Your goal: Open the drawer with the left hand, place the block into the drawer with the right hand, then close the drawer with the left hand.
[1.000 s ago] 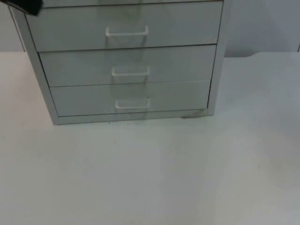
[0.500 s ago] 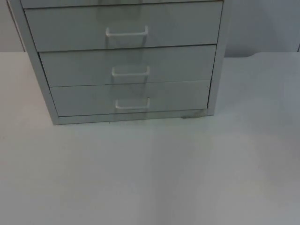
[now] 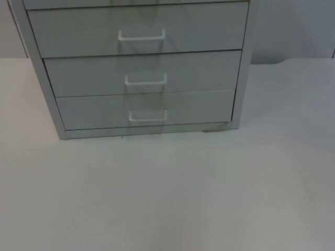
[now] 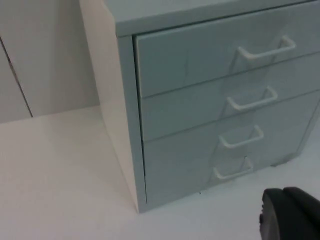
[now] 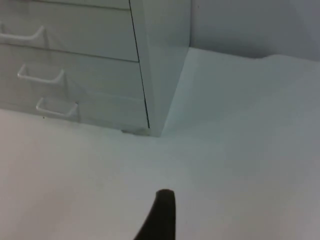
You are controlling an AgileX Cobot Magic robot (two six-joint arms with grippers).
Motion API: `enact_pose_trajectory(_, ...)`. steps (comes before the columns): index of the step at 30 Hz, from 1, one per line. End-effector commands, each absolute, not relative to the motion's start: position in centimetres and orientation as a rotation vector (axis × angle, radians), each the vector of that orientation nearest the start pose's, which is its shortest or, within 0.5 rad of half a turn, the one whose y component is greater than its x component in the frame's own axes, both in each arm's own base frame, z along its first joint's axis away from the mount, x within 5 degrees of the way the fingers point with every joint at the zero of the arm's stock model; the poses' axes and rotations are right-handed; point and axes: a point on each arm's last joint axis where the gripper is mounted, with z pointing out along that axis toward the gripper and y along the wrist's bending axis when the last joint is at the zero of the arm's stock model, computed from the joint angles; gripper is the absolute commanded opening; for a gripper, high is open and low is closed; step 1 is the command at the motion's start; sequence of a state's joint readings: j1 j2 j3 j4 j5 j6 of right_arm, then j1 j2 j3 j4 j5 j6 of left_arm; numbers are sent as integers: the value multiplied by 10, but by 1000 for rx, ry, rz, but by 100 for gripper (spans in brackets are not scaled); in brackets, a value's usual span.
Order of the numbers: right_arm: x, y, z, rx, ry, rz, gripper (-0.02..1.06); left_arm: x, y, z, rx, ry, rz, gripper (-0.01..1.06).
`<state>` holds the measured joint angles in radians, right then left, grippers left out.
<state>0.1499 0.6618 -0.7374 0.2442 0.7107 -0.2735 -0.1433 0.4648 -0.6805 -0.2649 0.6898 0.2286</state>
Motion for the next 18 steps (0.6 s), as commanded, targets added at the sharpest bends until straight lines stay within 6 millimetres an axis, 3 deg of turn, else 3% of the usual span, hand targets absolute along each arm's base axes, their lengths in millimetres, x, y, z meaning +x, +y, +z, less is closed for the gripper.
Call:
enact_pose_trajectory(1,111,32,345,-347,2040,203,77,67,-25,346,260,1878,-250,0)
enact_pose_trajectory(4,94,29,346,-346,1989,201,77,41,-22,340,264,1811,-253,0)
enact_pose_trajectory(10,70,26,342,-343,1915,197,77,13,-20,330,258,1781,-277,0)
enact_pose_trajectory(18,44,23,339,-366,1899,202,77,-8,-18,323,277,1782,-282,0)
